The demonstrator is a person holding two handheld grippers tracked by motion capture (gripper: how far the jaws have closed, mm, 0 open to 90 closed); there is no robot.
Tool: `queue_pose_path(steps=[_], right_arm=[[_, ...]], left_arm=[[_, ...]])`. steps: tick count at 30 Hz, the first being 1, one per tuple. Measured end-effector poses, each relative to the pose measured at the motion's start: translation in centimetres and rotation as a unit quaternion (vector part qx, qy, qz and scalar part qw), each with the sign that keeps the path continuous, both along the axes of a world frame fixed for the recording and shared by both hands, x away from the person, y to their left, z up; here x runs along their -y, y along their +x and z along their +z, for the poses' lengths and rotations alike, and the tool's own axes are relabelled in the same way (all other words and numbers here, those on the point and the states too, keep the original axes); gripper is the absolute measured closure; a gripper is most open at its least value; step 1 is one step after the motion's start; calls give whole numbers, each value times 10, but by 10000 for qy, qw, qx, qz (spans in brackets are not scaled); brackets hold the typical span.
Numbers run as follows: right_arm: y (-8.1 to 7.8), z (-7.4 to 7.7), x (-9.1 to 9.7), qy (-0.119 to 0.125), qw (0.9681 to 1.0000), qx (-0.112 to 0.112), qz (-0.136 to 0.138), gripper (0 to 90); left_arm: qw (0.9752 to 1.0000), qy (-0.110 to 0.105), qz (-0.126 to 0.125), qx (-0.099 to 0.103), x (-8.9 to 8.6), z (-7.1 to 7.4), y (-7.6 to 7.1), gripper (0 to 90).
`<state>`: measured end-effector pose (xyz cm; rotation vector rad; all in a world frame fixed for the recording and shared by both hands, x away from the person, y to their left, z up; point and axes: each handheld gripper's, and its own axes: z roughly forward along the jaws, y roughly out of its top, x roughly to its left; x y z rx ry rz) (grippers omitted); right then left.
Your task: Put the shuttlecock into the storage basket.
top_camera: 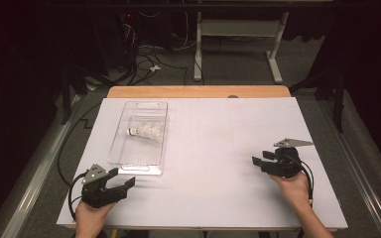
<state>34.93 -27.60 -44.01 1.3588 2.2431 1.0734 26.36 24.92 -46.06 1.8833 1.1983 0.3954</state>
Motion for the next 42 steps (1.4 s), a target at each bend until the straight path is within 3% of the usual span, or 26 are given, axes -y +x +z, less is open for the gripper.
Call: queue_pose_path(steps=[42], right_arm=[[-29, -7, 23, 8, 9996, 248, -155, 401]], left_arm=[[10000, 14, 23, 34, 0, 1, -1, 270]])
